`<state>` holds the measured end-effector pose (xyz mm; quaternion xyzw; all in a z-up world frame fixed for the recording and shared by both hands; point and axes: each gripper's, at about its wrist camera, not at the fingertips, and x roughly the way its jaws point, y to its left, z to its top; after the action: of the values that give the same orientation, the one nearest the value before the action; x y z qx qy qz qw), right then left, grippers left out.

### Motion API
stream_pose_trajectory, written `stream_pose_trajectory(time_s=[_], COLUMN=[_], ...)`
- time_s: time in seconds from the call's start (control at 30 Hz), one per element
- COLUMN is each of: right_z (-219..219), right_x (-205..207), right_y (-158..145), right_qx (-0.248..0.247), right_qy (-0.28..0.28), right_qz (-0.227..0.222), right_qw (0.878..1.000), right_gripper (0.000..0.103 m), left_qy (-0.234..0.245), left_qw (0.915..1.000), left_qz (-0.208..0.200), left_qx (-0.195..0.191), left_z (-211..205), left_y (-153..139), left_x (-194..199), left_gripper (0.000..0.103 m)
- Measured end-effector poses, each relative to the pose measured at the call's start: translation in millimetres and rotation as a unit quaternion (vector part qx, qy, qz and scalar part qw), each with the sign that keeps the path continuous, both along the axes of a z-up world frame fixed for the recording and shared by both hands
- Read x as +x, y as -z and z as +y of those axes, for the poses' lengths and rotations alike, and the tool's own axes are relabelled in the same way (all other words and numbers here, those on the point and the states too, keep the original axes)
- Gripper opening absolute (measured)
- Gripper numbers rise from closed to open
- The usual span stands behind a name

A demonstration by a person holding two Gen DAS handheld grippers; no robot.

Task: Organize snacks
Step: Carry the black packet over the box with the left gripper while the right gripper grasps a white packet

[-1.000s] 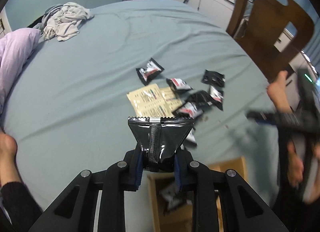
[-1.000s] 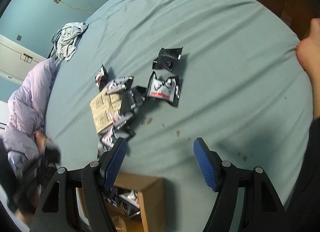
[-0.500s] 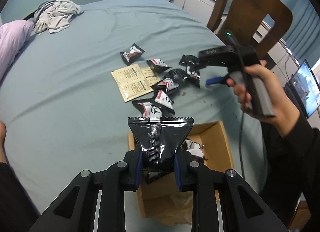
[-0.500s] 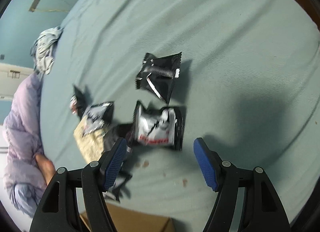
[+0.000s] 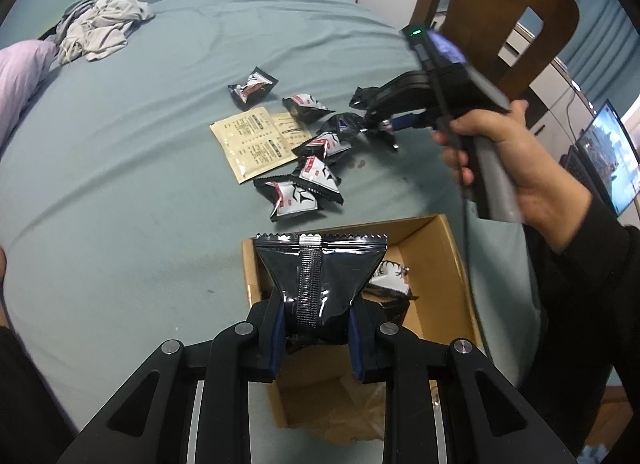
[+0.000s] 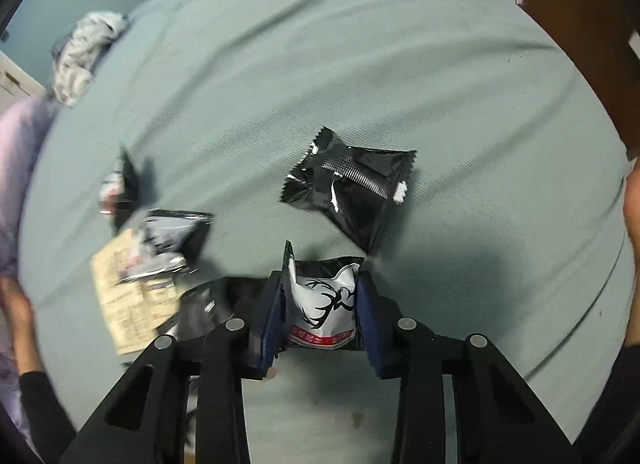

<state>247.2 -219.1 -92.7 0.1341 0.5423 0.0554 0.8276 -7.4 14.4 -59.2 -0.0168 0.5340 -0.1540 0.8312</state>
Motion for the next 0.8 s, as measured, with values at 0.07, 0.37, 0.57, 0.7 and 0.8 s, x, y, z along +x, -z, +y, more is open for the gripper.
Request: stream_pose_trajectory(time_s=[0.07,0.37,0.57,0.7,0.8], right_z=[-6,-35,-49,-64,-69], right_x=[-23,-154,-213,-234,-248], right_y=[-19,-79,-73,-63,-55], right_qx=[0.008,0.120,0.156,0.176,0.183], right_qy=[-0.001,-0.030,-0.052,-0.040,-0.035], right_qz=[-0.030,-0.108,-0.111,-0.133,-0.134], right_qw=[1.000,0.987,0.980,0.975,0.973], right_gripper=[0.033,0.033,0.033,0.033,0.033], left_qy=[0.001,-0.007,-0.012,-0.016,-0.019], left_qw=[1.0000,0.9998,0.9985,0.9989,0.9988], left_qz=[-0.002,0.004,0.004,0.013,0.019], left_qx=[0.008,0.018,0.053,0.044,0.042], left_z=[-2,-8,-18,-18,-20], left_y=[1,0,5,10,17], left_x=[-3,-17,-31,-35,-36], left_gripper=[0.024,0.025,0.025,0.025,0.025])
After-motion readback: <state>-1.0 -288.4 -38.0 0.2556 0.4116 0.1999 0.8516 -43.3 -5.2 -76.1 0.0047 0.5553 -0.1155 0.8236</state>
